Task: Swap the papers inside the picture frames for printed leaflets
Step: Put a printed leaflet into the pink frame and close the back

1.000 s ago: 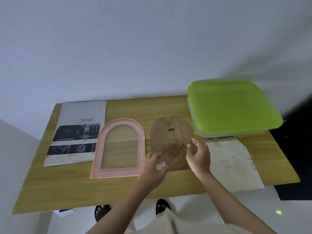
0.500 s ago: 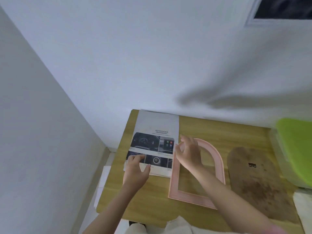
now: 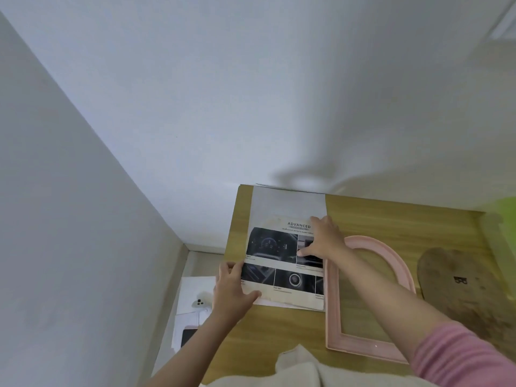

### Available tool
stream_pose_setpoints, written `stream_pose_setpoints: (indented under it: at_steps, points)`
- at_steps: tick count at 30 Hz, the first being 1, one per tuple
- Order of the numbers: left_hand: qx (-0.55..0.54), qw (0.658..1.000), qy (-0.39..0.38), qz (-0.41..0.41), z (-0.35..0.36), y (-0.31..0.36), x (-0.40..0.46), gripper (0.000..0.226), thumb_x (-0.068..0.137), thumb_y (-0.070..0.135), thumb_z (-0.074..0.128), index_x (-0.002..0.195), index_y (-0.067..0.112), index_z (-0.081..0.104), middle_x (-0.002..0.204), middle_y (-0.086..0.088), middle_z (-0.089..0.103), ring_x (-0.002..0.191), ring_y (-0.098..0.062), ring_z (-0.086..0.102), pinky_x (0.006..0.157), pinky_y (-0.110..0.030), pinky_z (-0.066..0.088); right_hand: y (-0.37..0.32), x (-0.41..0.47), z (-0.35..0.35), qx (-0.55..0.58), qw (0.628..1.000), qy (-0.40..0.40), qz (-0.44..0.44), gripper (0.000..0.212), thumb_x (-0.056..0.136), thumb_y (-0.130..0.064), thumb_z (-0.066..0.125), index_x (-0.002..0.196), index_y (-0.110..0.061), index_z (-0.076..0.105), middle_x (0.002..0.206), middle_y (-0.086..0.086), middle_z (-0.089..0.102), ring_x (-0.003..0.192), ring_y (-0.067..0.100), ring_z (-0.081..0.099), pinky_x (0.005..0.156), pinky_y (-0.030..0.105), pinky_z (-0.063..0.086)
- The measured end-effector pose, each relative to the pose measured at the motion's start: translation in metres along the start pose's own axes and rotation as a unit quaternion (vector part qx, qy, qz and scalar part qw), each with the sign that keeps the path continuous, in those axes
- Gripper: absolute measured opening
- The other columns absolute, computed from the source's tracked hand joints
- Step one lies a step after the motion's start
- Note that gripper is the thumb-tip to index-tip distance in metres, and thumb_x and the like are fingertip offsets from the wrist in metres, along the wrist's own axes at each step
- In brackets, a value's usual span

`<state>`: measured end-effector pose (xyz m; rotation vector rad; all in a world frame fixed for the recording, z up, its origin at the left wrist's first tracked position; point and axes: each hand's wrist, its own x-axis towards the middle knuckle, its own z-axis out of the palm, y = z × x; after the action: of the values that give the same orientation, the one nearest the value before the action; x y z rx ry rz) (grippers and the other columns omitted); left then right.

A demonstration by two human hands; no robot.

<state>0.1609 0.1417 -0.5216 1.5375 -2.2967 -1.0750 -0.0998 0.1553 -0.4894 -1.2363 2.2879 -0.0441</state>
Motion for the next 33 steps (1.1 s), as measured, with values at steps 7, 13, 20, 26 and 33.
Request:
stream_pose_setpoints:
  at_steps: [7, 13, 20, 26, 33]
  points:
    - [-0.076, 0.997, -0.010, -0.019, 0.001, -0.002, 0.006, 0.073, 0.061, 0.024, 0.083, 0.123, 0.014, 0.048, 0.111, 0.002, 0.038, 0.095, -0.012, 0.052, 0.087, -0.022, 0.050, 0.000, 0.005, -0.003, 0.076, 0.997, -0.001, -0.015, 0.100, 0.052, -0.039, 0.088, 0.137, -0.020, 0.038, 0.125, 0.008, 0.041, 0.113, 0.026, 0.046, 0.097, 0.038, 0.042]
    - [-0.095, 0.995, 0.000, -0.038, 0.001, 0.002, 0.003, 0.069, 0.061, 0.022, 0.082, 0.120, 0.018, 0.046, 0.109, 0.003, 0.038, 0.099, -0.015, 0.049, 0.089, -0.027, 0.049, -0.003, 0.005, -0.006, 0.150, 0.986, 0.036, -0.068, 0.078, 0.069, -0.019, 0.078, 0.136, -0.024, 0.039, 0.123, 0.005, 0.054, 0.104, 0.023, 0.054, 0.083, 0.034, 0.047]
    - [-0.131, 0.990, 0.054, -0.019, -0.005, 0.015, -0.004, 0.048, 0.074, 0.016, 0.075, 0.115, 0.019, 0.051, 0.106, 0.006, 0.053, 0.092, -0.010, 0.054, 0.077, -0.020, 0.048, -0.014, -0.005, -0.019, 0.272, 0.953, 0.090, -0.101, 0.064, 0.074, -0.010, 0.076, 0.130, -0.027, 0.051, 0.088, -0.018, 0.052, 0.087, 0.015, 0.056, 0.078, 0.027, 0.051]
    - [-0.207, 0.974, 0.094, -0.005, -0.020, 0.041, -0.011, 0.037, 0.081, 0.008, 0.067, 0.112, 0.023, 0.054, 0.091, 0.010, 0.059, 0.078, -0.008, 0.058, 0.064, -0.020, 0.048, -0.001, -0.023, -0.035, 0.316, 0.924, 0.182, -0.117, 0.061, 0.077, -0.006, 0.073, 0.131, -0.023, 0.052, 0.088, -0.009, 0.059, 0.072, 0.012, 0.053, 0.067, 0.015, 0.045]
    - [-0.228, 0.971, 0.070, 0.007, 0.007, 0.078, -0.038, 0.034, 0.079, 0.009, 0.069, 0.104, 0.028, 0.057, 0.087, 0.006, 0.063, 0.074, -0.009, 0.058, 0.061, -0.015, 0.046, 0.056, -0.062, -0.044, 0.332, 0.908, 0.241, -0.083, 0.058, 0.075, -0.010, 0.076, 0.128, -0.020, 0.056, 0.102, -0.008, 0.063, 0.084, 0.005, 0.059, 0.067, 0.001, 0.042]
